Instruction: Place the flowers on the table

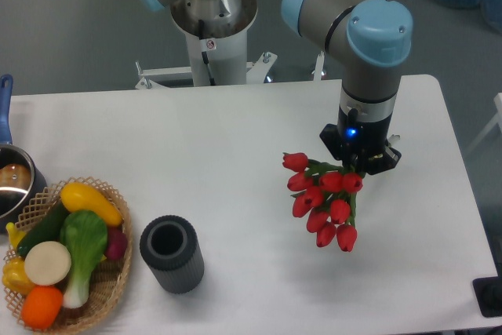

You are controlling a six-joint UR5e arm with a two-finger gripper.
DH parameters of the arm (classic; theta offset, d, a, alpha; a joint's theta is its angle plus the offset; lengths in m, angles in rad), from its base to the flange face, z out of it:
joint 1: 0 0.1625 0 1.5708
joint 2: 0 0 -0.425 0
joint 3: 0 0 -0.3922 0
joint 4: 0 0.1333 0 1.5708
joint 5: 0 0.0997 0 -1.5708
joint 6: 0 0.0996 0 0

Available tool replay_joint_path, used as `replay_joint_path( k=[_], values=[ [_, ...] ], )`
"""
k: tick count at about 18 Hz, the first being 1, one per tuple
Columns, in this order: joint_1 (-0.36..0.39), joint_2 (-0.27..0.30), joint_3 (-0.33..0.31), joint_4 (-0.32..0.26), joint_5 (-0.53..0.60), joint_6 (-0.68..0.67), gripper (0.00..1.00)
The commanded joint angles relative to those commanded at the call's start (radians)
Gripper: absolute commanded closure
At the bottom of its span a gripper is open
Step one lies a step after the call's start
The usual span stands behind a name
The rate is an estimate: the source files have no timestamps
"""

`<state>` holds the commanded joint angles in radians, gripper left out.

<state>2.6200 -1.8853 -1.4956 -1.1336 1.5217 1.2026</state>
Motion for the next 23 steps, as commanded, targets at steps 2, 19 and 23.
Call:
replay_joint_path(
  k=[2, 19, 23],
  values=[
    [0.000, 0.000, -0.002, 0.000, 0.000, 0.000, 0.86],
    [-0.031, -0.014, -0.054, 0.008, -0.003, -0.005, 0.86],
    [-0.055, -0.024, -0.071, 0.008, -0.003, -0.009, 0.85]
  ],
)
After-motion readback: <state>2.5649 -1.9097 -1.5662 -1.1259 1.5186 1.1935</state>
